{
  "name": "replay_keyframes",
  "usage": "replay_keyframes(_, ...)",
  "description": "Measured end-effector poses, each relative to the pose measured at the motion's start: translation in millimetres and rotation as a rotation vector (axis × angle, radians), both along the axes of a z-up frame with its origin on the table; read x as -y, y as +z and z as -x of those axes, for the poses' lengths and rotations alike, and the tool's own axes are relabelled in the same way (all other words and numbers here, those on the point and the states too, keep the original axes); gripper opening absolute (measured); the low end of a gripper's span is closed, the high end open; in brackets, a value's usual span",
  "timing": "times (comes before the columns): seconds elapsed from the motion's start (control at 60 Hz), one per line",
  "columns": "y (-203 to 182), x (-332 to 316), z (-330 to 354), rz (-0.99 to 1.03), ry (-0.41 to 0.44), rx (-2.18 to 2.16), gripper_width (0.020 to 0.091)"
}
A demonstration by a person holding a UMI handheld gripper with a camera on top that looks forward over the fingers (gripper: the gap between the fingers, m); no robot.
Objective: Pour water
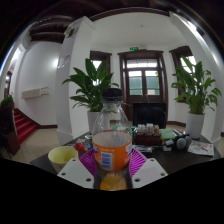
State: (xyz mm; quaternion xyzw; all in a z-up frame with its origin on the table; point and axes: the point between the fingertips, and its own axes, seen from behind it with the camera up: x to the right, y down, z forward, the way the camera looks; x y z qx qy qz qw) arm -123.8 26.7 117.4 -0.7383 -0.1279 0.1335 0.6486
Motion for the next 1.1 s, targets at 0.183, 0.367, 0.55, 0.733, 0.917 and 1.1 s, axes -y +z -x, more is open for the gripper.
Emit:
replay_keyframes(0.183,1,2,0,-0.003,-0.016,0.013,0.0439)
replay_keyframes(0.367,-3,4,-6,0.042,-0.064,0.009,0.0612)
replay_keyframes(0.55,0,33,-22,0.07,-0.129,0.006,0.0849)
replay_keyframes(0.733,-7,91,-55,0.114,-0.229,0.014,0.0849)
replay_keyframes(0.917,0,135,-85,0.128,-0.308,0.016,0.0844)
replay_keyframes(1.1,26,167,-116,0.115,-0.378,-0.006,0.0838)
